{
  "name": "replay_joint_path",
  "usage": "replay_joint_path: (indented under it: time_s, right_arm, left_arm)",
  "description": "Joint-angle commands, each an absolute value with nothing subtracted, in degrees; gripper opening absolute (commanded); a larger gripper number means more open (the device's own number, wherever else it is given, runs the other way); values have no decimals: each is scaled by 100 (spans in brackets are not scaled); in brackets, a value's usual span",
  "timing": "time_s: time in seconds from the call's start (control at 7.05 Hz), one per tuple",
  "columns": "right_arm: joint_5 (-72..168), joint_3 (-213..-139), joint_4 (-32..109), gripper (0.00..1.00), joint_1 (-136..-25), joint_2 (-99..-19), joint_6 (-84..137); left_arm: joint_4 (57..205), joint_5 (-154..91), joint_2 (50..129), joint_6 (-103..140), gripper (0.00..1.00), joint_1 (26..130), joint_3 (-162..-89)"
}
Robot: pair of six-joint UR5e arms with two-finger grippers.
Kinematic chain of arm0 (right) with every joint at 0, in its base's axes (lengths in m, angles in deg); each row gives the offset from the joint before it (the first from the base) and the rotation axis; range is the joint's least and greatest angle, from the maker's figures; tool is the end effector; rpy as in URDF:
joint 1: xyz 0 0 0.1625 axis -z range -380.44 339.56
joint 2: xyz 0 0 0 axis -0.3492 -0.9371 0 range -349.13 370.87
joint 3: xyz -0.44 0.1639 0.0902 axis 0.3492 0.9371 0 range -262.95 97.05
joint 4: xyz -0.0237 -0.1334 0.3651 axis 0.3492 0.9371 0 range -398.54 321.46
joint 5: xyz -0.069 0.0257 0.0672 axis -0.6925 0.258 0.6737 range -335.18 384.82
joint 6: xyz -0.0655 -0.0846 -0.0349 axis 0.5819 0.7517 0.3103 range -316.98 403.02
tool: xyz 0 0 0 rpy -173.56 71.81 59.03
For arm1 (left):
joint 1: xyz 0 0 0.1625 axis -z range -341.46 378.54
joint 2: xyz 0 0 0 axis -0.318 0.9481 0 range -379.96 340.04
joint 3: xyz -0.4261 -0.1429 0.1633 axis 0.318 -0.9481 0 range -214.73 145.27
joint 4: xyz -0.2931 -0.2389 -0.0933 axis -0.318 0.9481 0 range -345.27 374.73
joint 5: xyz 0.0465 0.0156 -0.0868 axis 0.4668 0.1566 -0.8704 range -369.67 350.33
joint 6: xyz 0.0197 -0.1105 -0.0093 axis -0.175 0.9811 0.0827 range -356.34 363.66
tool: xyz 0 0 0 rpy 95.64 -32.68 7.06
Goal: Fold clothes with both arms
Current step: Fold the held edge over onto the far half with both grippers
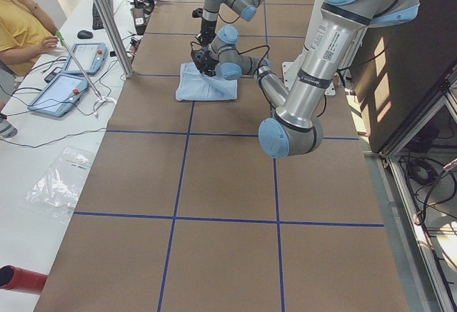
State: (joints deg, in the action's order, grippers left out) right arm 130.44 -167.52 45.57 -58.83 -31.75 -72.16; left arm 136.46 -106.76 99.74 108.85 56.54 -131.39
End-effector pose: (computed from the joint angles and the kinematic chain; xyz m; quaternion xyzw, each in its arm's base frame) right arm -0.5405 -0.5597 0.2405 -0.0771 -0.4134 0.4302 0.7988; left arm 0.4565 -0.5081 0.3101 0.0602 0.5579 -0.3392 0.7550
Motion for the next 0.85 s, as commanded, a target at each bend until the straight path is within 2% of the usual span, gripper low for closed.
replay_joint_path:
  time_s: [0.0, 0.28, 0.71]
  right_arm:
    - [13179, -15804, 4417, 0, -6051, -2633, -6923]
    - [13283, -15206, 3658, 0, -6174, -2552, -6826]
    - [13293, -14739, 3224, 0, -6210, -2499, -6747]
  left_arm:
    - [14286, -10687, 10315, 10825, 0, 5827, -12134]
    - [14523, -10687, 10396, 10684, 0, 5958, -11685]
    - [15033, -10679, 10773, 10631, 0, 6029, -10701]
